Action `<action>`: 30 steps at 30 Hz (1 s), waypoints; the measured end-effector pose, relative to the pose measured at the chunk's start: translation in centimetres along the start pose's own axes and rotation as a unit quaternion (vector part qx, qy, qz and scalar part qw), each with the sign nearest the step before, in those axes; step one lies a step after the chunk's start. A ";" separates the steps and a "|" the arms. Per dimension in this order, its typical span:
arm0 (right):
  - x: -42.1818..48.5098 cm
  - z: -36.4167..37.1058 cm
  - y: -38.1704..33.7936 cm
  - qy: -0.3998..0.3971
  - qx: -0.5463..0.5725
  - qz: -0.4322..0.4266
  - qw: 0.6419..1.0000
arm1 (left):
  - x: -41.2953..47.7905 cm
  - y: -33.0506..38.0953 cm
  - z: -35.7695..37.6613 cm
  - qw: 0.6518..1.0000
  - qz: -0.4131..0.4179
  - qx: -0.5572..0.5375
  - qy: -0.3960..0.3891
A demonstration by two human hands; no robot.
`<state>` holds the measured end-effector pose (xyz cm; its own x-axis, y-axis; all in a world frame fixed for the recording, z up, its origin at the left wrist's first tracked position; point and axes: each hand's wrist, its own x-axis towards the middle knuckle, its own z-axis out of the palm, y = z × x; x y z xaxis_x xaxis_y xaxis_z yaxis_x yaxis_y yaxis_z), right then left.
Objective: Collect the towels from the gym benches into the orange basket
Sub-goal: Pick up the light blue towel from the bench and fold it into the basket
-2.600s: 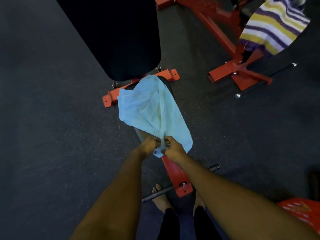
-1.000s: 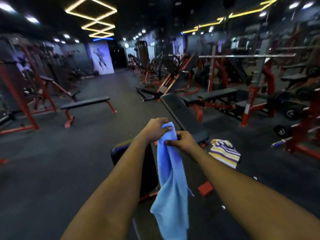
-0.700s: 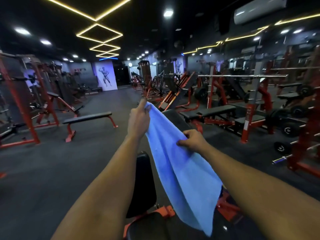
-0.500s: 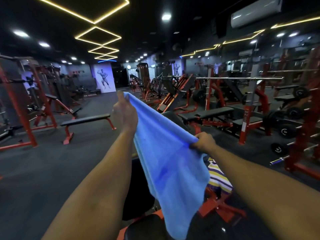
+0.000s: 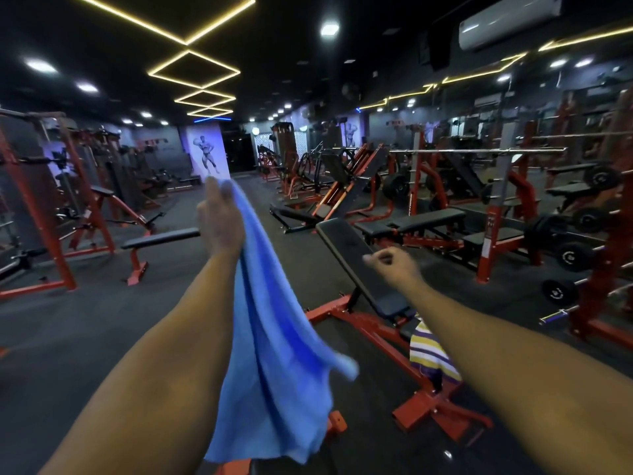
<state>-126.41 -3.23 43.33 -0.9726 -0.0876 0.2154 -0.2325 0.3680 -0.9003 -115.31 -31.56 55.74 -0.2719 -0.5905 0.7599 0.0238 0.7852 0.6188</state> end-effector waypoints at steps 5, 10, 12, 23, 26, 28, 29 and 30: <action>-2.8 9.0 -4.4 -0.240 0.121 -0.068 0.961 | -1.4 2.1 2.8 0.965 0.144 -0.089 -0.202; -2.3 13.1 -6.5 -0.198 0.082 -0.142 0.966 | -0.8 2.0 2.4 0.969 0.141 -0.108 -0.171; -1.8 13.2 -5.8 -0.217 0.080 -0.133 0.964 | 0.3 1.1 1.6 0.979 0.121 -0.125 -0.110; -3.6 13.9 -4.8 -0.200 0.056 -0.112 0.972 | -0.2 0.5 0.5 0.986 0.147 -0.079 -0.013; -3.4 13.2 -3.7 -0.158 -0.033 -0.103 0.981 | -0.3 0.6 0.4 0.990 0.133 -0.035 0.032; -3.2 12.3 -2.1 -0.166 -0.057 -0.067 0.982 | 0.1 0.4 0.0 0.991 0.110 -0.003 0.074; -3.0 11.8 -1.1 -0.170 -0.087 -0.049 0.980 | 0.2 0.4 -0.3 0.991 0.092 0.009 0.093; -2.8 11.2 -0.3 -0.175 -0.124 -0.029 0.976 | 0.4 0.3 -0.6 0.991 0.073 0.021 0.112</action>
<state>-123.58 -13.49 38.78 -0.9088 -0.4091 0.0818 -0.3216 0.5622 -0.7619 -114.85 -31.66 56.35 -0.0490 -0.4932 0.8686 0.0054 0.8695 0.4940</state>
